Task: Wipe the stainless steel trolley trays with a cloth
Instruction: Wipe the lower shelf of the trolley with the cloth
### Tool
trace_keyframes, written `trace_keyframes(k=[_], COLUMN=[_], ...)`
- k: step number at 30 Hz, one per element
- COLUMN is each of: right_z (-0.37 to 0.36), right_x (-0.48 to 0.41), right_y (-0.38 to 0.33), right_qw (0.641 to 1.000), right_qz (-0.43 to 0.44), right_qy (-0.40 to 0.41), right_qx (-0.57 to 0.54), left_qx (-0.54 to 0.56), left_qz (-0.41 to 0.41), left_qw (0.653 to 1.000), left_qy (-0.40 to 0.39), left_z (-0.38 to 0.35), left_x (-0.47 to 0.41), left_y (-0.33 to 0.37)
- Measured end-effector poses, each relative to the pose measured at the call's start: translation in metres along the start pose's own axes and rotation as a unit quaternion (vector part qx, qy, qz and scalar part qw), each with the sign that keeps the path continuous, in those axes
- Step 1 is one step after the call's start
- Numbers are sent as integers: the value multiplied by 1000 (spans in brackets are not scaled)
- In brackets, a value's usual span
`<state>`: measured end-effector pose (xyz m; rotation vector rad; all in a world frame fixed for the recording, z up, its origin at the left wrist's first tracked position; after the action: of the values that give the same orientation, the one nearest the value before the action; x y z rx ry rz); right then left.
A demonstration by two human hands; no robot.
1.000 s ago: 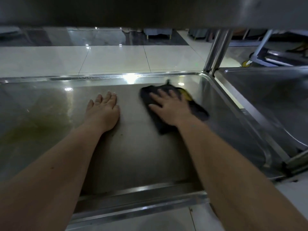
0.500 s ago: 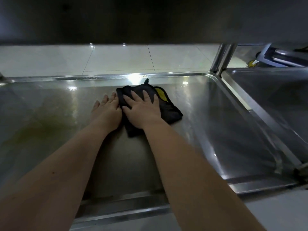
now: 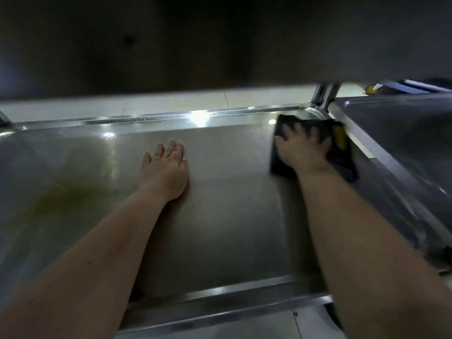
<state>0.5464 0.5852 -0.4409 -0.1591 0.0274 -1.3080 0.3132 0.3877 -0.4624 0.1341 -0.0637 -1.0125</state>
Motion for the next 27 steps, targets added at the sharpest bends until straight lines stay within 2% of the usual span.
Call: trace_keyframes(k=[2, 4, 6, 9, 12, 15, 18, 20, 24, 27], right_z=[-16, -31, -36, -27, -13, 2, 4, -2, -29, -36], right_x=[24, 57, 69, 46, 8, -8, 2, 18, 70, 91], right_y=[-81, -152, -177, -143, -55, 39, 56, 14, -110, -134], right_qw=[992, 966, 950, 959, 988, 1000, 999, 1000, 978, 968], right_qz=[129, 256, 304, 279, 154, 17, -45, -11, 205, 245], right_qy=[-1, -27, -60, -46, -20, -15, -6, 0, -24, -57], right_qx=[-6, -17, -31, -21, -11, -5, 17, 6, -3, 5], left_qx=[2, -9, -15, 2, 4, 4, 1, 4, 21, 26], left_qz=[2, 3, 2, 10, 9, 9, 6, 4, 1, 3], left_qw=[1000, 1000, 1000, 1000, 1000, 1000, 1000, 1000, 1000, 1000], left_qy=[1, 1, 5, 9, 4, 0, -2, -5, -5, -5], left_z=[-1, -2, -3, -1, 0, -1, 0, 1, 4, 5], left_x=[0, -1, -1, -1, -1, 0, 3, 4, 5, 7], left_y=[-1, -3, -4, -3, -2, -1, 2, 3, 0, -2])
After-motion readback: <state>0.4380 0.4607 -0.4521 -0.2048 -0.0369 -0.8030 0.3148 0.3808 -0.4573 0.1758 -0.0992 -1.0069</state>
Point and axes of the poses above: each hand's wrist, its own x-axis away from the middle knuckle, its own z-axis out of the back of the hand, y = z × x, the point moved 4 cm from there along -x, towards the middle knuckle, and after that the axes turned 1 degree about -z, right-handed, at the moved point
